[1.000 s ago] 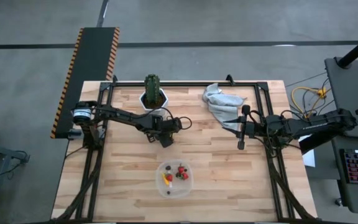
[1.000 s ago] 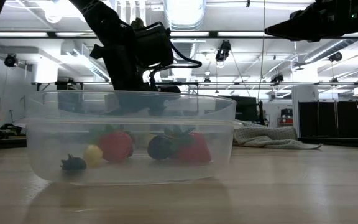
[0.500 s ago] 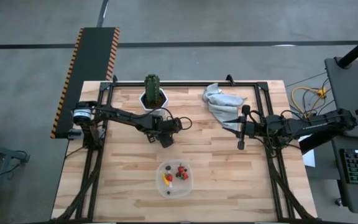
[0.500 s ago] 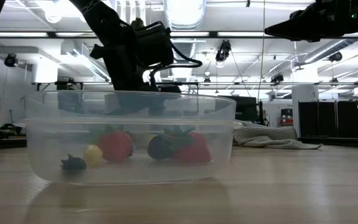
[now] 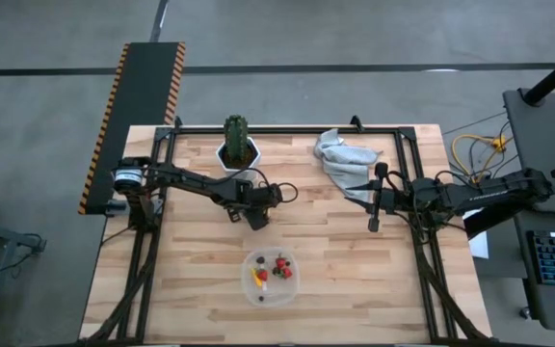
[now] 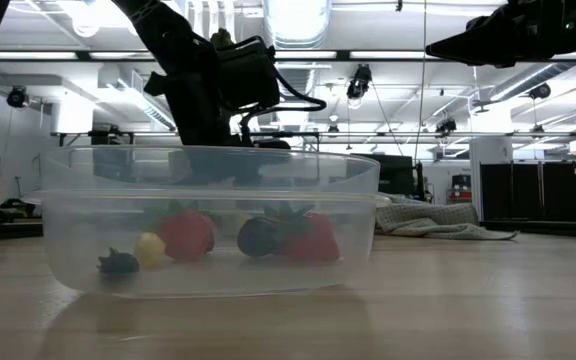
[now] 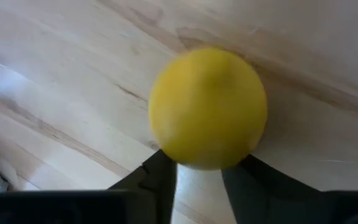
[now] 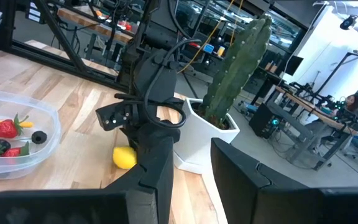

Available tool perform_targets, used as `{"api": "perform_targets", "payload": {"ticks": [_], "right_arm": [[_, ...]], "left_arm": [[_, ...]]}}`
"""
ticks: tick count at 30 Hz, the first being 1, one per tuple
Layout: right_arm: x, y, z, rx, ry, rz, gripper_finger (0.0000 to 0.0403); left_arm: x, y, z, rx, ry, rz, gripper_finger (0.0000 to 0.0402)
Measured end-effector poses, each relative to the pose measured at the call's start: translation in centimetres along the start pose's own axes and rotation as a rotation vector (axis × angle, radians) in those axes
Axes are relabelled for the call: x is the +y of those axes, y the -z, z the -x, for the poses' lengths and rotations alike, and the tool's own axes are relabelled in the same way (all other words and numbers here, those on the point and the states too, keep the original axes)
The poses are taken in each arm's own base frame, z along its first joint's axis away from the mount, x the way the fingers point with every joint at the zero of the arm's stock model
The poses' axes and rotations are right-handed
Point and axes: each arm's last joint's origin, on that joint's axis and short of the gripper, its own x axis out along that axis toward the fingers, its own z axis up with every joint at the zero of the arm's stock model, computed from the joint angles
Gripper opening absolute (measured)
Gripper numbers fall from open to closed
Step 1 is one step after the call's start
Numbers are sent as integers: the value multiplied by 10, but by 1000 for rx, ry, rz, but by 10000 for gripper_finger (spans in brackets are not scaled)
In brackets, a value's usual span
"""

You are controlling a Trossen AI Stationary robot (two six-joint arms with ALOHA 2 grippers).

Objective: Pick and placing Produce into tupperware
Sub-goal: Put the yellow lemon into the transparent container

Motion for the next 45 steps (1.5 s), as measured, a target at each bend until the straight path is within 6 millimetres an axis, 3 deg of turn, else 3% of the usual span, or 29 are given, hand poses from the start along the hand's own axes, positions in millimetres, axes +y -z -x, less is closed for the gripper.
{"api": "perform_targets", "payload": {"ticks": [5,11,20,27,36,40,45], "right_arm": [[0,0,0,0,1,0,100],[0,0,0,0,1,-3,100],[0,0,0,0,0,-4,100],[0,0,0,0,0,-4,100],[0,0,0,1,0,-4,100],[0,0,0,1,0,-3,100],[0,0,0,-2,1,-6,100]], "left_arm": [[1,0,0,-6,-7,5,75],[1,1,0,47,-19,2,80],[2,8,1,258,-71,34,180],[0,-5,9,316,-118,21,236],[-2,-26,40,299,-224,99,240],[5,-31,64,209,-255,242,240],[23,-31,98,-25,-207,552,240]]}}
